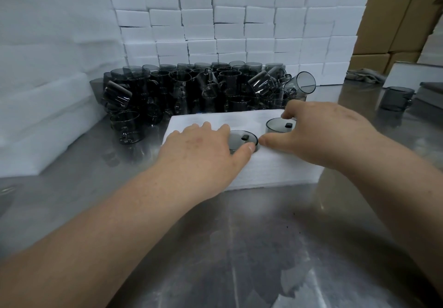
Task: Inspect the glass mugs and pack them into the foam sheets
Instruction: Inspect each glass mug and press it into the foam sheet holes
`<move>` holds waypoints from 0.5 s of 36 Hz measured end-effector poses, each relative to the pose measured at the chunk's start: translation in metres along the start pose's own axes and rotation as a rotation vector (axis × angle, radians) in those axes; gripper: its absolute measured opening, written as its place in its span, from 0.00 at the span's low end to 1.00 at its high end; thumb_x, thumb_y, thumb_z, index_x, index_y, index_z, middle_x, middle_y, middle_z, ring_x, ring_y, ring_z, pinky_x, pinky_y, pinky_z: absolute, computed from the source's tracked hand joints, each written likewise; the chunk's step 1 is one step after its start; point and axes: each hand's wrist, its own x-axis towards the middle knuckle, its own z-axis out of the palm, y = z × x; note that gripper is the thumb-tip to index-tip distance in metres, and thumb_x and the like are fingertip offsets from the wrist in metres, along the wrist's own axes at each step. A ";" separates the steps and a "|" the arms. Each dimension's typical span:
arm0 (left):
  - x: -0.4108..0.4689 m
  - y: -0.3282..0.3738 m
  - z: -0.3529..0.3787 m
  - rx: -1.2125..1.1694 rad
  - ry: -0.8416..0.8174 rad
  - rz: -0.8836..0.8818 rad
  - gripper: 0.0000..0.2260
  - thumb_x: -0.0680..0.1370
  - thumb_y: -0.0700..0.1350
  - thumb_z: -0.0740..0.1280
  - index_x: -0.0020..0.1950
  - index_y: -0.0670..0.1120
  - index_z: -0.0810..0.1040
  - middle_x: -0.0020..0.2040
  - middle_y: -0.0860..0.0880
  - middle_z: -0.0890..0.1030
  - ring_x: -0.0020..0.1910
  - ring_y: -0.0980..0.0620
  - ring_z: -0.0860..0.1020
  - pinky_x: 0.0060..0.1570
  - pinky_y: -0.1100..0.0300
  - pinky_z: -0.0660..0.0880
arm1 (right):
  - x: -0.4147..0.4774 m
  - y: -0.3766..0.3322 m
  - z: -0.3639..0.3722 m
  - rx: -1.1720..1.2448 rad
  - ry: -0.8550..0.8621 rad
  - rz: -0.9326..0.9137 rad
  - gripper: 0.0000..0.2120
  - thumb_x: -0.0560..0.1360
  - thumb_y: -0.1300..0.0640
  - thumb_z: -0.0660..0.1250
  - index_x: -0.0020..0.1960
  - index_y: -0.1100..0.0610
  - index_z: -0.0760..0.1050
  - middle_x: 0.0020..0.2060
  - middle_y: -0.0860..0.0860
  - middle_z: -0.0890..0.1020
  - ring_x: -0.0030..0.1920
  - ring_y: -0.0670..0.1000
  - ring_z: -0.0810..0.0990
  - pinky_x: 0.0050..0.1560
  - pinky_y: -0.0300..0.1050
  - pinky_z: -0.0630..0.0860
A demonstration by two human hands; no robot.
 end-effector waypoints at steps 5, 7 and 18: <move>-0.001 0.000 -0.001 -0.006 -0.004 0.008 0.33 0.70 0.67 0.41 0.69 0.53 0.64 0.68 0.47 0.68 0.67 0.48 0.64 0.62 0.52 0.62 | -0.001 -0.001 0.003 -0.004 -0.016 0.016 0.29 0.66 0.29 0.59 0.60 0.46 0.68 0.52 0.48 0.76 0.51 0.52 0.72 0.42 0.45 0.62; 0.000 -0.001 0.000 -0.004 -0.003 0.006 0.33 0.71 0.67 0.41 0.69 0.53 0.64 0.68 0.47 0.68 0.67 0.48 0.64 0.62 0.52 0.62 | -0.002 -0.001 0.004 -0.017 -0.024 0.008 0.31 0.66 0.28 0.57 0.61 0.47 0.67 0.55 0.49 0.76 0.56 0.53 0.73 0.42 0.45 0.62; 0.000 -0.002 0.000 -0.004 0.007 0.021 0.35 0.69 0.67 0.39 0.68 0.53 0.66 0.67 0.48 0.69 0.66 0.49 0.66 0.59 0.52 0.64 | 0.000 0.007 -0.005 0.418 0.196 -0.101 0.17 0.79 0.49 0.51 0.60 0.57 0.71 0.58 0.55 0.75 0.54 0.50 0.69 0.45 0.42 0.60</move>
